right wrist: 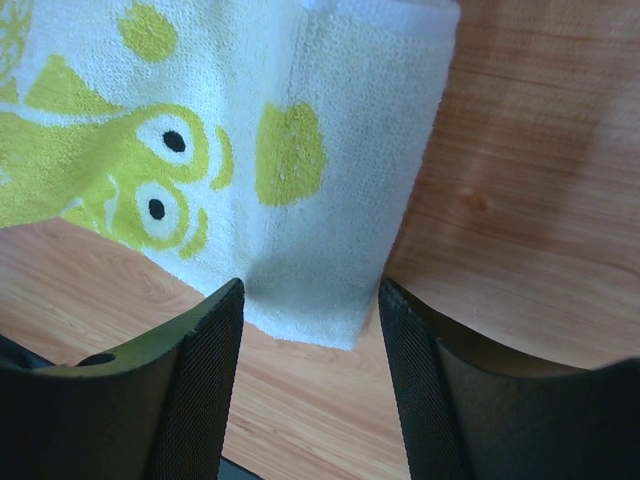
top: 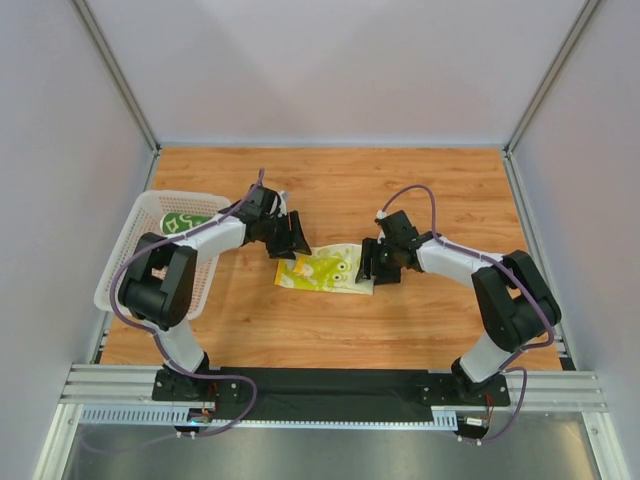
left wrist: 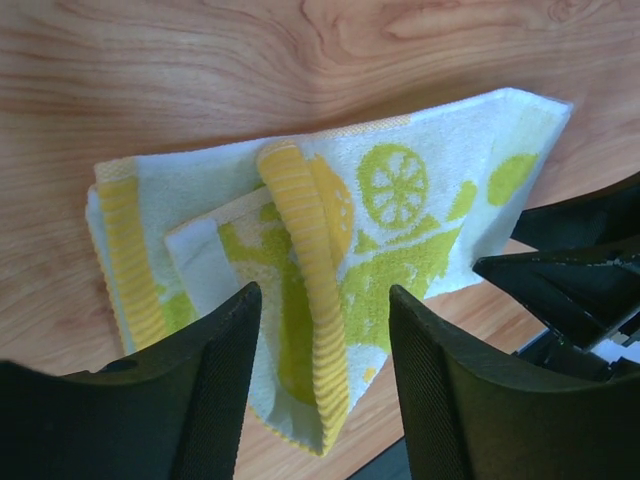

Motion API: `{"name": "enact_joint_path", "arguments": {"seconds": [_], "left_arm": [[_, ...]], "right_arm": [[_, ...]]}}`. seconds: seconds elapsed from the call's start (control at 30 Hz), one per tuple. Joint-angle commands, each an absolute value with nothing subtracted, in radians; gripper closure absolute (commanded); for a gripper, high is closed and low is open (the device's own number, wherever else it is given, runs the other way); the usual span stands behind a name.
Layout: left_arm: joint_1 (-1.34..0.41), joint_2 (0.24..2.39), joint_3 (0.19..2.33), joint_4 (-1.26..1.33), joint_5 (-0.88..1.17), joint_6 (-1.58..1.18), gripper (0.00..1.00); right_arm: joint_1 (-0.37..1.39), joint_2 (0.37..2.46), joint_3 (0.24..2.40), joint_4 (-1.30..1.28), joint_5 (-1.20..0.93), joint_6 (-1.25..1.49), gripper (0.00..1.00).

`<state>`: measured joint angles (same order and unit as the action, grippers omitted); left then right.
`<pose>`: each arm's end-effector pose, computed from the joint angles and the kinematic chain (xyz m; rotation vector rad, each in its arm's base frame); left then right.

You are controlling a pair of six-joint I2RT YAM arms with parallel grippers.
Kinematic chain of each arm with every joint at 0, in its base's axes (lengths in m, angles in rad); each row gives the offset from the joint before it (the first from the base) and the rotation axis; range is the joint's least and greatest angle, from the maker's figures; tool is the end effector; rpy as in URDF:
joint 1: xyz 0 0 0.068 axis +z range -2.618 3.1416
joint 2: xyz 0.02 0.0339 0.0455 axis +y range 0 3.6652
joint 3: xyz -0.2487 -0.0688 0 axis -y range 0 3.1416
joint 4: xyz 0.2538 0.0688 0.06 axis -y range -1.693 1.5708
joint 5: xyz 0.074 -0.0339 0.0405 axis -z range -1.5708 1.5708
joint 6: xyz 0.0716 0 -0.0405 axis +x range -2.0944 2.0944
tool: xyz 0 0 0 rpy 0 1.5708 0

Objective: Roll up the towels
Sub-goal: Fold the towel

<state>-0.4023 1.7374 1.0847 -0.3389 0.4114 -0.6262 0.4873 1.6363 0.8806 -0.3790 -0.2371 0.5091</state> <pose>0.3345 -0.1735 0.1354 -0.1348 2.7015 -0.8861 0.2773 0.1660 0.1011 -0.0435 2.8118 0.5918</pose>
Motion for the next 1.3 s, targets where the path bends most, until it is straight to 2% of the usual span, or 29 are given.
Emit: {"name": "enact_joint_path", "arguments": {"seconds": [0.0,0.07,0.1,0.17,0.27,0.3,0.4,0.5,0.53,0.57,0.7,0.8,0.87,0.93,1.1,1.27], "left_arm": [[-0.416,1.759,1.072,-0.272,0.445,-0.640,0.40],[-0.419,1.764,1.071,-0.268,0.443,-0.641,0.44],[-0.420,1.764,1.072,-0.268,0.442,-0.641,0.51],[-0.422,1.764,1.066,-0.262,0.443,-0.638,0.58],[-0.423,1.761,1.066,-0.261,0.454,-0.634,0.86],[-0.425,1.756,1.066,-0.273,0.451,-0.632,1.00],[-0.440,1.688,1.055,-0.308,0.387,-0.620,1.00],[-0.468,1.600,1.058,-0.394,0.209,-0.589,0.99],[-0.482,1.565,1.057,-0.417,0.171,-0.584,0.97],[-0.486,1.553,1.054,-0.455,0.137,-0.583,0.90],[-0.506,1.517,1.013,-0.528,-0.029,-0.606,0.80],[-0.506,1.543,0.956,-0.500,-0.045,-0.607,0.76],[-0.506,1.563,0.928,-0.469,-0.049,-0.611,0.59],[-0.506,1.592,0.928,-0.471,-0.057,-0.617,0.49],[-0.528,1.517,0.936,-0.485,-0.089,-0.629,0.47],[-0.554,1.422,1.005,-0.655,-0.231,-0.653,0.47]], "right_arm": [[0.486,1.690,0.825,-0.383,-0.170,0.485,0.41],[0.488,1.697,0.818,-0.382,-0.170,0.483,0.42],[0.488,1.698,0.810,-0.380,-0.172,0.480,0.42],[0.488,1.704,0.801,-0.370,-0.173,0.479,0.42],[0.486,1.715,0.793,-0.359,-0.187,0.482,0.42],[0.488,1.718,0.793,-0.359,-0.187,0.485,0.43],[0.488,1.727,0.795,-0.357,-0.189,0.485,0.43],[0.488,1.740,0.802,-0.365,-0.189,0.483,0.43],[0.488,1.743,0.805,-0.365,-0.190,0.482,0.43],[0.486,1.747,0.807,-0.367,-0.192,0.482,0.43],[0.488,1.753,0.810,-0.370,-0.196,0.480,0.43],[0.488,1.766,0.816,-0.373,-0.202,0.477,0.43],[0.488,1.770,0.819,-0.376,-0.207,0.476,0.43],[0.486,1.772,0.822,-0.382,-0.213,0.472,0.43],[0.489,1.674,0.815,-0.414,-0.204,0.472,0.43],[0.489,1.520,0.836,-0.509,-0.138,0.466,0.41]]}}
